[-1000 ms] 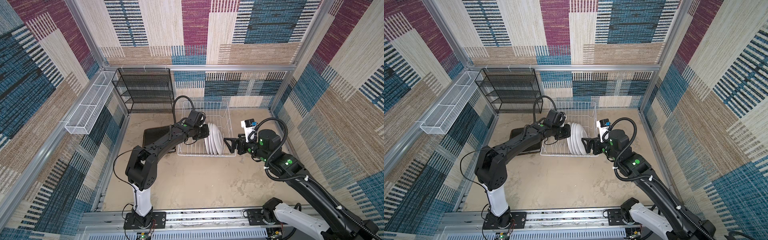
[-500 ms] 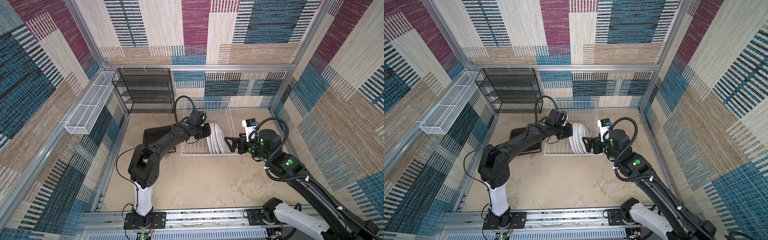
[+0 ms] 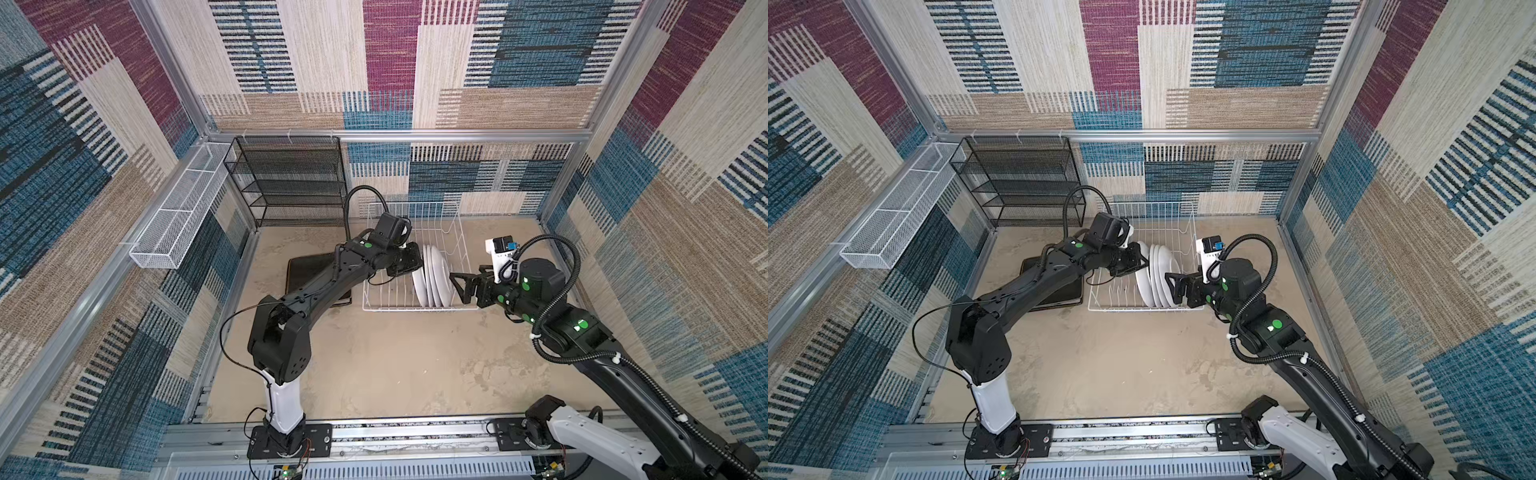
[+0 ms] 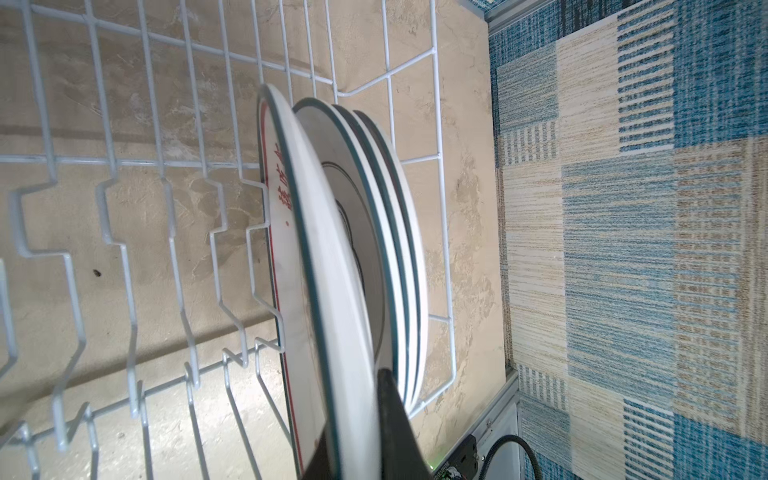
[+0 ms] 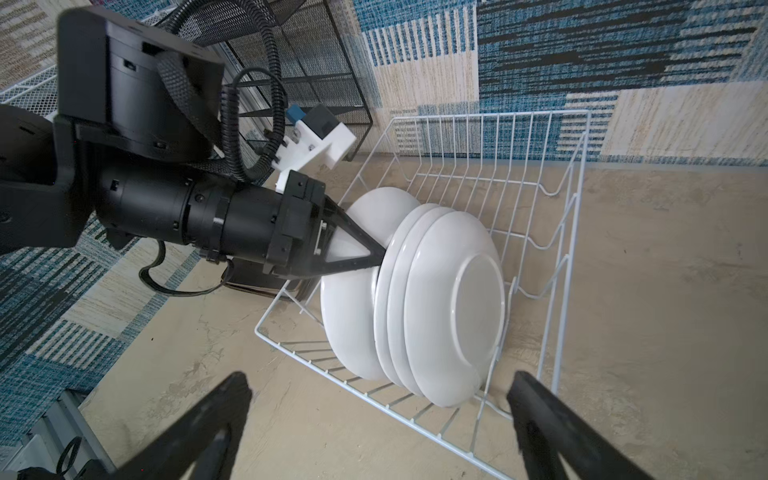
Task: Unload the plates from the dish rack
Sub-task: 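Close the left gripper on the nearest patterned plate's top rim, then lift the patterned plate up out of the rack with the left gripper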
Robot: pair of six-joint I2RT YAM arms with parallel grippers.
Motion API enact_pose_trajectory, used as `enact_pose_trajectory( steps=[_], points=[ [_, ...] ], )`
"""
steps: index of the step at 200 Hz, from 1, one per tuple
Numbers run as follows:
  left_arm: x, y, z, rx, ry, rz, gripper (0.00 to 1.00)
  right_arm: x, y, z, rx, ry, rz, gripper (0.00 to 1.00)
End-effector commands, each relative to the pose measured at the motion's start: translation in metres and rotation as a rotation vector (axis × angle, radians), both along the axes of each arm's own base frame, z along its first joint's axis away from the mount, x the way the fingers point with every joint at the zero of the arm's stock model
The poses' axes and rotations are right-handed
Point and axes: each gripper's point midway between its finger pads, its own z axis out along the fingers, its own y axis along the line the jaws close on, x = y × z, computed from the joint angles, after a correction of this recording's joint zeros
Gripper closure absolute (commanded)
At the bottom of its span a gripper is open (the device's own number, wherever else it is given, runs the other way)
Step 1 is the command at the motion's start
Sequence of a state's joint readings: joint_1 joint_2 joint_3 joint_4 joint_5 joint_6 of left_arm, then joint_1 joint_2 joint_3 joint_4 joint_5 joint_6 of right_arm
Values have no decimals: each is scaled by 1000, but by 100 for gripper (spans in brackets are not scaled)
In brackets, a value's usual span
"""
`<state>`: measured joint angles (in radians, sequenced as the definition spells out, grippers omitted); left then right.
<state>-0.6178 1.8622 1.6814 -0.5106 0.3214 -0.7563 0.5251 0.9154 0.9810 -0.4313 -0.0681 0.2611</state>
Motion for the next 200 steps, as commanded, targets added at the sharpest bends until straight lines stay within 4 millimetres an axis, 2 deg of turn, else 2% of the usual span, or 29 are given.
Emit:
enact_pose_trajectory(
  steps=[1, 116, 200],
  points=[
    [-3, -1, 22, -23, -51, -28, 100, 1, -1, 10, 22, -26, -8, 1],
    [-14, 13, 62, -46, -132, -17, 100, -4, 0, 18, 55, -41, 5, 1],
    [-23, 26, 69, -26, -161, -4, 100, -7, 0, 23, 73, -46, 10, 1]
  ],
)
